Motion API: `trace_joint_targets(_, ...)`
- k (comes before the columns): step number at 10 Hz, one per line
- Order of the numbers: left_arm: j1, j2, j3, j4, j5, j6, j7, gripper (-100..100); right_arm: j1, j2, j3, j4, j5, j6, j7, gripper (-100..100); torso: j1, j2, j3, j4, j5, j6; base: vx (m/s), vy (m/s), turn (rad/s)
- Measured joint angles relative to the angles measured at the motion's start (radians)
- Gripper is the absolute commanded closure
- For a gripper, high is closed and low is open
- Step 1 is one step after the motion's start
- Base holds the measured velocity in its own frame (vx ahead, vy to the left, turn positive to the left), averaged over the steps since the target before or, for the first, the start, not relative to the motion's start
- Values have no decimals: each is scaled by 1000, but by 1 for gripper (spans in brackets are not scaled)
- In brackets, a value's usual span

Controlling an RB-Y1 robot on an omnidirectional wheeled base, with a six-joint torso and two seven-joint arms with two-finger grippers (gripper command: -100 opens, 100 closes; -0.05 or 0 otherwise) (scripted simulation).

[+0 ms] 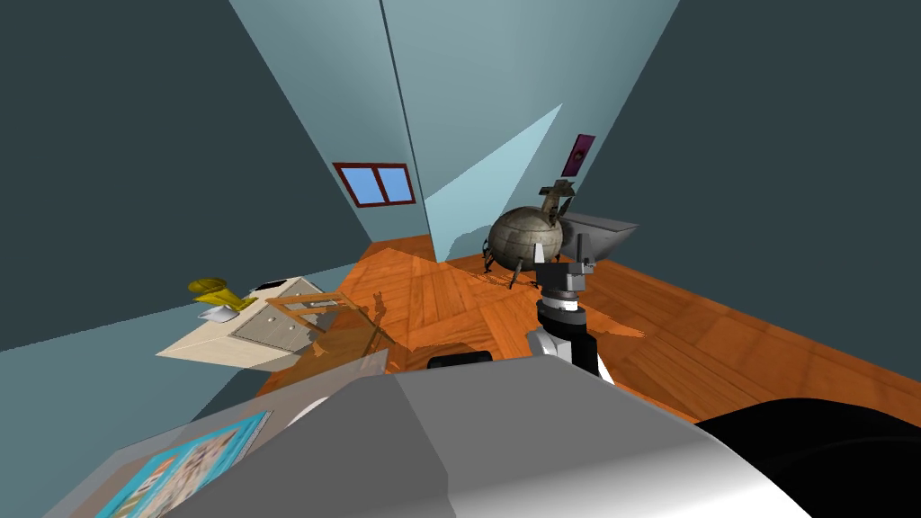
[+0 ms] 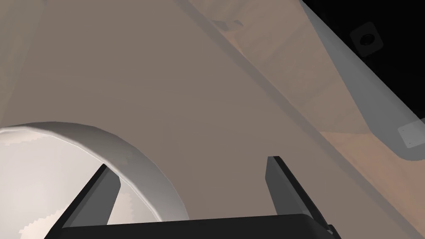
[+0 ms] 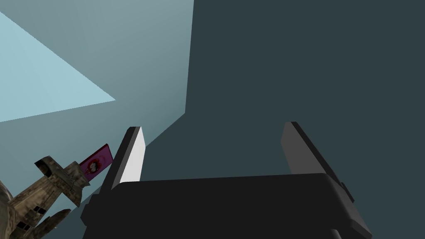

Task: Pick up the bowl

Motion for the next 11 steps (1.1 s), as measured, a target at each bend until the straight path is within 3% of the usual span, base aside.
trace_joint_targets(1, -8, -15, 10, 13, -18, -4, 3, -100, 0, 0, 0, 0, 0, 0, 0, 0, 0, 0, 0, 0, 0, 0, 3, 35, 25)
trace_joint_targets(2, -12, -50, 67, 34, -16, 12, -52, -100, 0, 0, 0, 0, 0, 0, 0, 0, 1, 0, 0, 0, 1, 0, 1, 22, 8)
trace_joint_targets(4, -20, -46, 42, 36, -52, 1, -16, -100, 0, 0, 0, 0, 0, 0, 0, 0, 4, 0, 0, 0, 2, 0, 0, 4, 0)
trace_joint_targets(5, -20, -45, 41, 36, -53, 0, -11, 100, 0, 0, 0, 0, 0, 0, 0, 0, 4, 0, 0, 0, 2, 0, 0, 0, 0)
trace_joint_targets(9, -21, -42, 46, 37, -51, -4, -8, 100, 0, 0, 0, 0, 0, 0, 0, 0, 6, 0, -1, -1, 6, 2, 0, 2, 4)
trace_joint_targets(10, -21, -42, 46, 37, -51, -5, -8, 0, 0, 0, 0, 0, 0, 0, 0, 0, 6, 0, -1, -1, 6, 2, 0, 0, 0)
trace_joint_targets(11, -21, -42, 46, 37, -51, -5, -8, 100, 0, 0, 0, 0, 0, 0, 0, 0, 6, 0, -1, -1, 6, 2, -2, -27, -34)
